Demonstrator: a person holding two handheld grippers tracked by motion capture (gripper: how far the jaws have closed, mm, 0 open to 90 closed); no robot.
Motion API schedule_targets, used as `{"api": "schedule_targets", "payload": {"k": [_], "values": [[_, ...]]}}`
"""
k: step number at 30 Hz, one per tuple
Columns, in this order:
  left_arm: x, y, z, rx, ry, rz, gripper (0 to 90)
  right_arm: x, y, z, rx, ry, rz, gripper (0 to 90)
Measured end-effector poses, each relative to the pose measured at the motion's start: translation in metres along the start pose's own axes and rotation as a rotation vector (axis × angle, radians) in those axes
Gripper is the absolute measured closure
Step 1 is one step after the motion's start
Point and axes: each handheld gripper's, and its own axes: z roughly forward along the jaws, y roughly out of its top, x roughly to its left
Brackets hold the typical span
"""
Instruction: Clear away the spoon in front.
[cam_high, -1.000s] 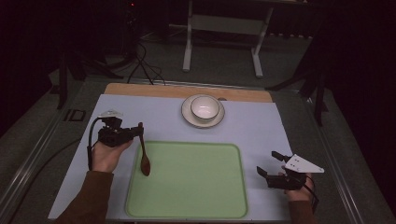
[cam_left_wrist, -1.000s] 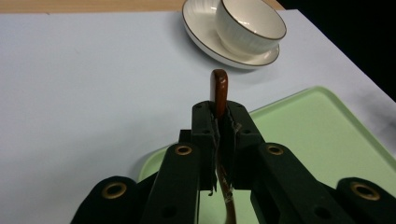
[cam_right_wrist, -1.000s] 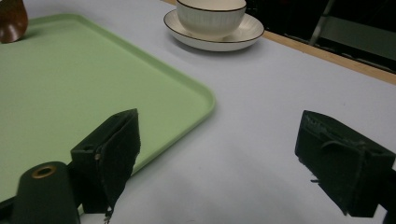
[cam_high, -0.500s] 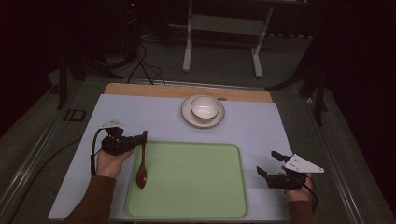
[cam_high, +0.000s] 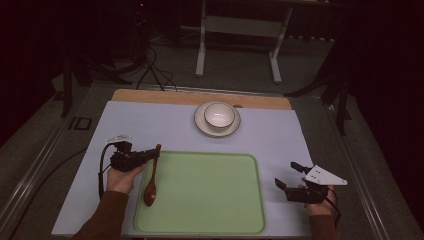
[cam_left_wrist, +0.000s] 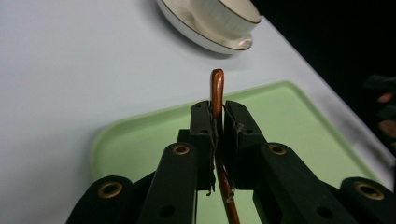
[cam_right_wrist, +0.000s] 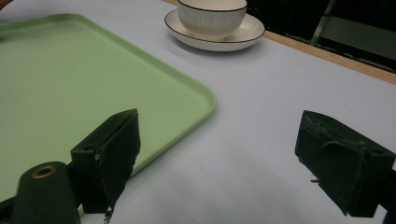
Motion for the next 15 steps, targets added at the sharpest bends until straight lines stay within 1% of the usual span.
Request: {"api": "schedule_targets", "payload": {"k": [1, 3, 7, 9, 13, 15], "values": [[0.000, -0.002, 0.000, -0.008, -0.007, -0.016, 82.5, 0.000, 0.000, 0.000, 0.001, 0.001, 0.001, 13.9], [-0.001, -0.005, -0.001, -0.017, -0.015, -0.032, 82.7, 0.000, 0.000, 0.000, 0.001, 0.001, 0.002, 14.0], [0.001, -0.010, -0.002, -0.030, -0.013, -0.055, 82.8, 0.000, 0.000, 0.000, 0.000, 0.002, -0.001, 13.9], [0.002, -0.013, -0.002, -0.041, -0.017, -0.077, 82.8, 0.000, 0.000, 0.000, -0.001, 0.003, 0.000, 13.9], [0.003, -0.017, -0.002, -0.031, -0.012, -0.084, 82.5, 0.000, 0.000, 0.001, 0.000, 0.003, 0.000, 13.9], [0.004, -0.020, -0.001, -0.015, 0.009, -0.081, 81.8, 0.000, 0.000, 0.001, 0.000, 0.004, -0.002, 14.0]]}}
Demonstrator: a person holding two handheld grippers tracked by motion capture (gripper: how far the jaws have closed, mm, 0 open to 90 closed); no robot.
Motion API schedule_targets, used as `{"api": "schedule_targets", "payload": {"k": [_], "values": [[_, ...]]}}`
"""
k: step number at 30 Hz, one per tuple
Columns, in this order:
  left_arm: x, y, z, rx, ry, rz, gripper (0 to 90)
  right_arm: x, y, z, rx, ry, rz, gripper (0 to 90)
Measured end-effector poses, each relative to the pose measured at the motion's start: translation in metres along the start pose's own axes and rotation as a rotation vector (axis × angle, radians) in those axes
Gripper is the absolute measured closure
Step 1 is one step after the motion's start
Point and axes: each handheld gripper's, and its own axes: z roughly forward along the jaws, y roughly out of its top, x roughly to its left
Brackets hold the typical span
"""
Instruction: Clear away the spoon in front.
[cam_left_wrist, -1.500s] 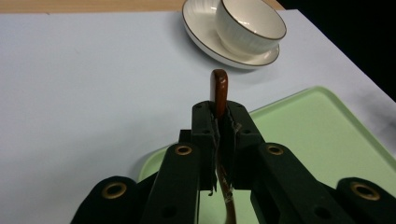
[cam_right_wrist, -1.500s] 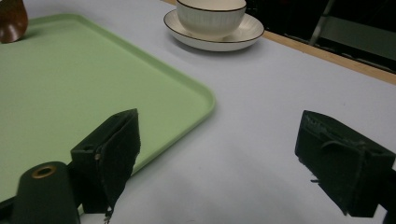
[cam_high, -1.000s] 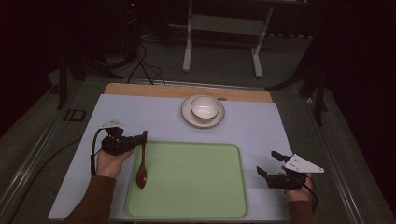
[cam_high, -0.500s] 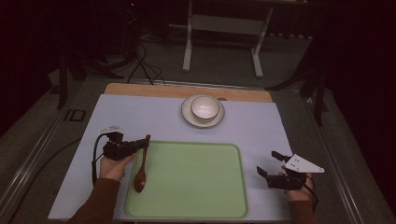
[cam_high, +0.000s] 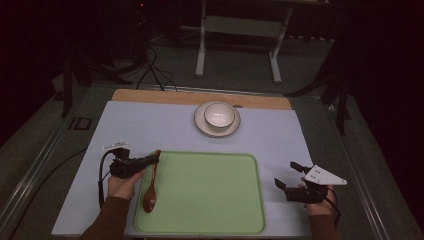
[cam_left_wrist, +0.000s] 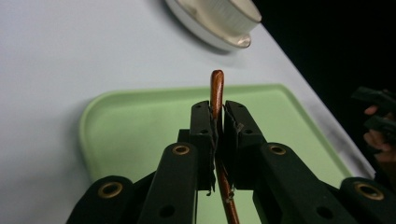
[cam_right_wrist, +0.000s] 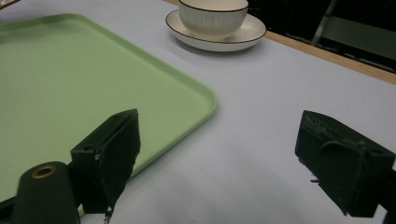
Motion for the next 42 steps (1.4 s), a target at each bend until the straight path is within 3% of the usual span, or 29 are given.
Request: {"api": "schedule_targets", "payload": {"k": [18, 23, 26, 29, 39, 42], "values": [[0.018, -0.006, 0.006, 0.074, 0.087, -0.026, 68.9, 0.000, 0.000, 0.000, 0.005, 0.001, 0.000, 14.0], [0.015, -0.006, 0.008, 0.094, 0.124, -0.008, 62.2, 0.000, 0.000, 0.000, 0.003, 0.002, -0.001, 13.9], [0.015, -0.004, 0.006, 0.074, 0.112, -0.017, 51.2, 0.000, 0.000, 0.000, 0.003, 0.002, -0.001, 14.0], [0.016, -0.001, 0.006, 0.069, 0.146, 0.020, 43.9, 0.000, 0.000, 0.000, 0.002, 0.002, 0.000, 14.0], [0.015, 0.004, 0.002, 0.032, 0.217, 0.054, 38.5, 0.000, 0.000, 0.000, 0.005, 0.001, 0.000, 14.0], [0.014, 0.006, -0.002, 0.015, 0.249, 0.081, 37.5, 0.000, 0.000, 0.000, 0.004, 0.001, -0.001, 14.0]]}}
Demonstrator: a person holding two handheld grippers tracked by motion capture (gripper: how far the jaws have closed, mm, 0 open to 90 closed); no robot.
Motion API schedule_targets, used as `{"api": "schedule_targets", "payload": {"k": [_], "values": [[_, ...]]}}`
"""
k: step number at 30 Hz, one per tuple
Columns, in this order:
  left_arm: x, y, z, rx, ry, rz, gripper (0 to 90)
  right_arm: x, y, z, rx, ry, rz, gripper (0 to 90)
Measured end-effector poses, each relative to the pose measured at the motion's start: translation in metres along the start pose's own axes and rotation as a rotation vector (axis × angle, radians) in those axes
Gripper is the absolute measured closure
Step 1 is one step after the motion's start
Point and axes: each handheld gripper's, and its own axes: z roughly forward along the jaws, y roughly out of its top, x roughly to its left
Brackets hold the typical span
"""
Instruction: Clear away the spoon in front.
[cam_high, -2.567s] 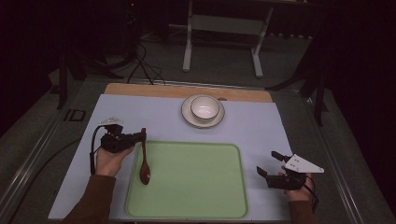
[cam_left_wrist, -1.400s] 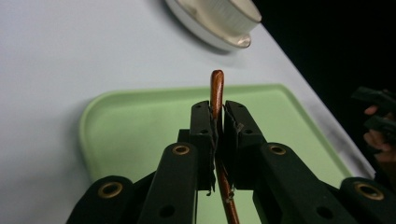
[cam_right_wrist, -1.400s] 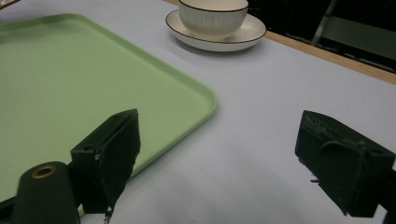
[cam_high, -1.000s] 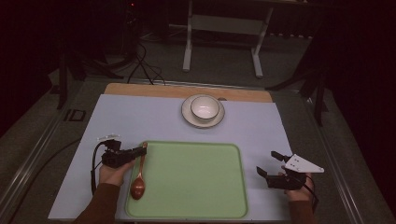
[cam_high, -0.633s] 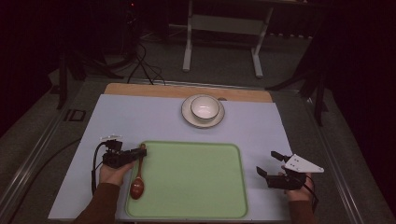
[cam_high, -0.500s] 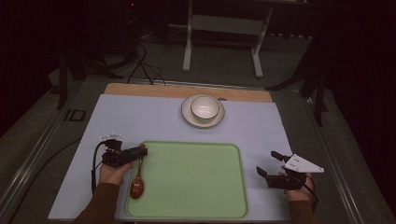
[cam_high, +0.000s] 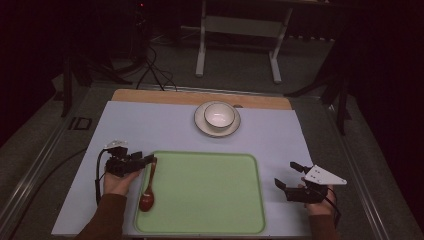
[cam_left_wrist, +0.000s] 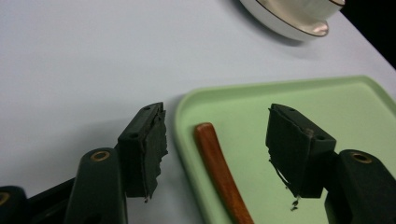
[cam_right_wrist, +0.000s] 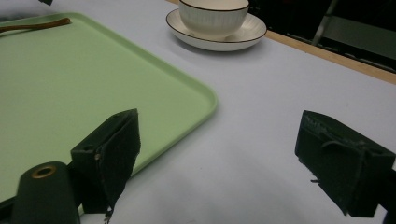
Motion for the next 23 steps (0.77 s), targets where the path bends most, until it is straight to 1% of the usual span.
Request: {"api": "schedule_targets", "payload": {"k": [5, 8, 15, 17, 20, 23], "values": [[0.002, 0.002, -0.009, -0.046, 0.027, 0.018, 37.5, 0.000, 0.000, 0.000, -0.002, -0.001, 0.001, 13.9], [0.001, 0.005, -0.016, -0.063, 0.077, 0.077, 37.4, -0.001, 0.000, -0.001, -0.004, -0.003, 0.003, 13.9], [-0.001, 0.005, -0.034, -0.109, 0.222, 0.253, 37.4, -0.003, 0.000, -0.002, -0.005, -0.019, 0.011, 13.9], [0.000, 0.003, -0.041, -0.127, 0.248, 0.286, 37.5, -0.003, 0.000, -0.003, -0.008, -0.024, 0.010, 13.8], [0.006, 0.001, -0.052, -0.153, 0.288, 0.304, 37.5, -0.004, 0.000, -0.004, -0.011, -0.028, 0.015, 13.8], [0.015, -0.002, -0.060, -0.163, 0.317, 0.296, 37.5, -0.005, 0.000, -0.004, -0.014, -0.029, 0.017, 13.8]]}}
